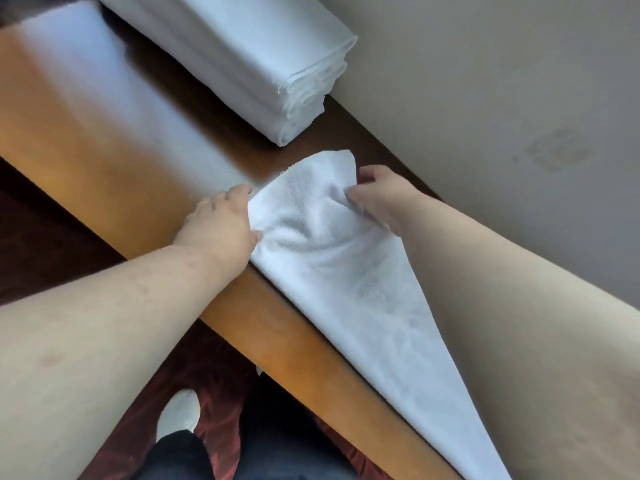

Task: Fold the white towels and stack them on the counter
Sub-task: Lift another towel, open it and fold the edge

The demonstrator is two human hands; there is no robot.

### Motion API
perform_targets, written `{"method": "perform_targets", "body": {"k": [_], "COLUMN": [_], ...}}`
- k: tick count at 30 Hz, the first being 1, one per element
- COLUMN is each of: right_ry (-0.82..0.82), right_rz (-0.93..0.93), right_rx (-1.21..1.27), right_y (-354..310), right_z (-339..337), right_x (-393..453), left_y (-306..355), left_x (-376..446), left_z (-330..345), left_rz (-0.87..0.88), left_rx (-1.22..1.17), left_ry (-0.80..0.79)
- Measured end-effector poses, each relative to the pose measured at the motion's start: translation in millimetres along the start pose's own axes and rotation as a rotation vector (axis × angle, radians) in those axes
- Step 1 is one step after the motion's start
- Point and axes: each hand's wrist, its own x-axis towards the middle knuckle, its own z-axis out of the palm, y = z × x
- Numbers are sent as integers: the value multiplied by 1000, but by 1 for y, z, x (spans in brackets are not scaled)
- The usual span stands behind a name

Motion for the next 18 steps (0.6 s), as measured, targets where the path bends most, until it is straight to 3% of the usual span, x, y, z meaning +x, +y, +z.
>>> {"method": "perform_targets", "body": {"k": [5,11,15,18], "right_ry": [-148,-90,-207,-194], "right_rz": [-30,-25,-21,-111], "right_rx": [-59,-156,-240,-129], "right_y": [5,7,11,13], "right_z": [-1,-7,-8,-7], "right_x": [17,22,21,24], "left_y": [-2,-23,-26,-26], "left_x": [-1,-11,-13,-11], "left_z": [-1,-2,-6,-9], "left_rz": [8,32,42,-8], "left_rx": [32,60,83,76], "left_ry": [-45,19,-48,-101]}}
